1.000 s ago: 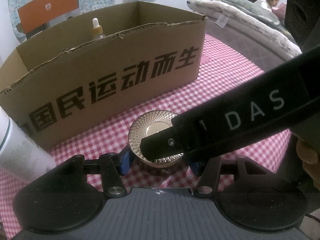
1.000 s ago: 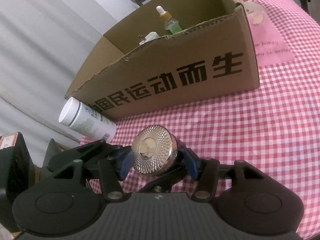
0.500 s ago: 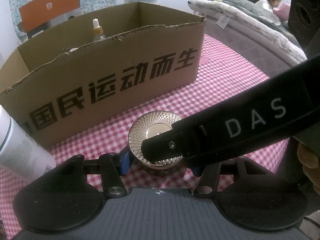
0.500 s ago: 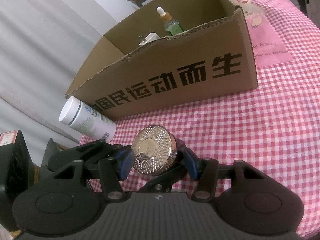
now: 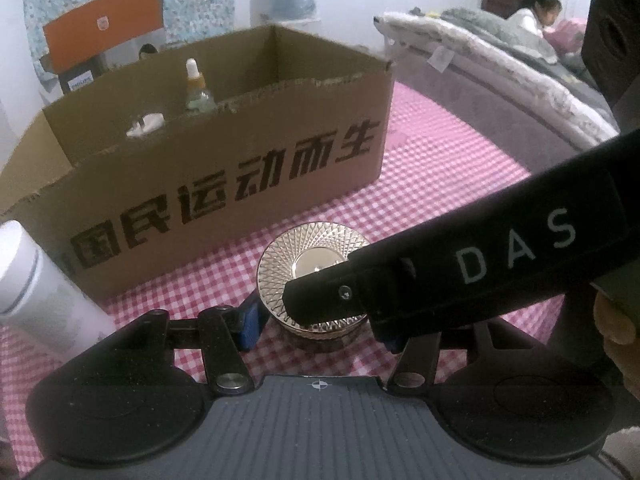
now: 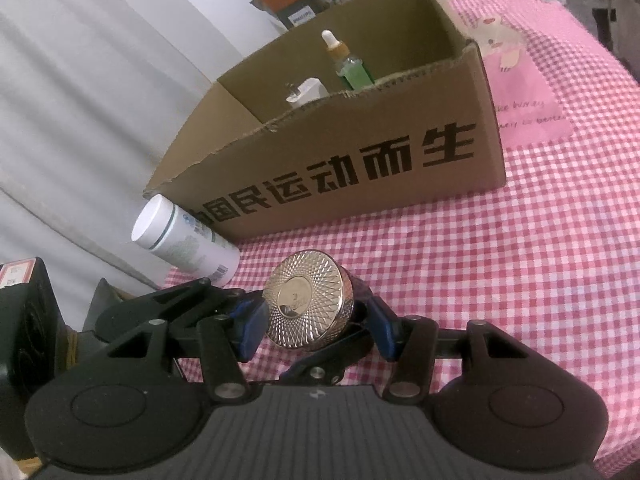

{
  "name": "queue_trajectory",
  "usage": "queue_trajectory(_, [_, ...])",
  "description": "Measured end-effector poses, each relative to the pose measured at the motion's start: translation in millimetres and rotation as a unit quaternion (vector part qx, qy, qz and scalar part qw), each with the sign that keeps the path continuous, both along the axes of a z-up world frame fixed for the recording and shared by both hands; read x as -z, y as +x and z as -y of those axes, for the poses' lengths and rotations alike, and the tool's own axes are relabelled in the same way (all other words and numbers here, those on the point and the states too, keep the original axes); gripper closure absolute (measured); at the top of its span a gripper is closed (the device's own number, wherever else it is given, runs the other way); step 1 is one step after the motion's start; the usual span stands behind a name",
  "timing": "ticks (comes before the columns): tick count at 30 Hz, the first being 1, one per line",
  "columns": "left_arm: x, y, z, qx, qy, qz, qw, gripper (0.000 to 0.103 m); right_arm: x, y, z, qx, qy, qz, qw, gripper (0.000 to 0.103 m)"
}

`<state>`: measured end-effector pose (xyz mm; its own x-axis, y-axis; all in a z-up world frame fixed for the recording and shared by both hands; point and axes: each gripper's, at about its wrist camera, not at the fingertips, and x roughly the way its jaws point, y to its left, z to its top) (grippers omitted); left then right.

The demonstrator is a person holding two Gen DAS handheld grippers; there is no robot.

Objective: Organize rigid objects
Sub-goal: 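Carry the gold-lidded jar into the box and open the right tool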

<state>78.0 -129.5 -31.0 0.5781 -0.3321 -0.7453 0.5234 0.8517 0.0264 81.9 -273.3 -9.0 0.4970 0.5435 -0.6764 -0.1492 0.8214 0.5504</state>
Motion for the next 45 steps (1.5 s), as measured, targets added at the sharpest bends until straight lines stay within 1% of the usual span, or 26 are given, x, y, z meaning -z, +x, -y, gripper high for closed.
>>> queue_trajectory(5, [-26.4, -9.2, -5.4, -0.002, -0.018, 0.036, 0.9992, 0.048, -29.5, -9.4, -2.1, 0.000, -0.010, 0.032, 0.999, 0.046])
queue_trajectory(11, [-66.5, -6.7, -7.6, -0.003, -0.033, 0.082, 0.9961, 0.048, -73.7, -12.4, -3.7, -0.009, -0.022, 0.096, 0.995, 0.046])
queue_trajectory(16, [-89.0, 9.8, -4.9, -0.010, -0.045, 0.097, 0.9942, 0.048, -99.9, 0.1, -4.0, -0.021, -0.030, 0.133, 0.990, 0.046])
queue_trajectory(20, [-98.5, 26.8, 1.6, -0.017, -0.044, 0.101, 0.9938, 0.048, -110.7, 20.8, 2.1, -0.031, -0.032, 0.142, 0.989, 0.046])
queue_trajectory(25, [-100.3, 59.3, 7.2, -0.032, -0.050, 0.079, 0.9951, 0.048, -114.7, 56.3, 9.4, -0.045, -0.038, 0.132, 0.990, 0.046])
queue_trajectory(29, [-96.1, 96.9, 9.5, -0.048, -0.069, 0.036, 0.9958, 0.048, -111.2, 96.2, 15.7, -0.061, -0.045, 0.109, 0.991, 0.046])
queue_trajectory(33, [-84.9, 130.2, 14.3, -0.063, -0.076, 0.003, 0.9951, 0.048, -101.0, 141.4, 21.4, -0.079, -0.053, 0.075, 0.993, 0.046])
queue_trajectory(38, [-64.9, 172.0, 15.6, -0.091, -0.097, -0.048, 0.9899, 0.048, -81.8, 188.0, 27.4, -0.096, -0.068, 0.032, 0.993, 0.046])
queue_trajectory(42, [-52.8, 191.0, 19.8, -0.103, -0.096, -0.071, 0.9876, 0.048, -67.8, 214.4, 27.4, -0.108, -0.085, 0.008, 0.991, 0.046])
queue_trajectory(45, [-47.8, 199.5, 21.1, -0.108, -0.099, -0.083, 0.9857, 0.048, -62.0, 225.9, 26.4, -0.113, -0.097, 0.002, 0.989, 0.047])
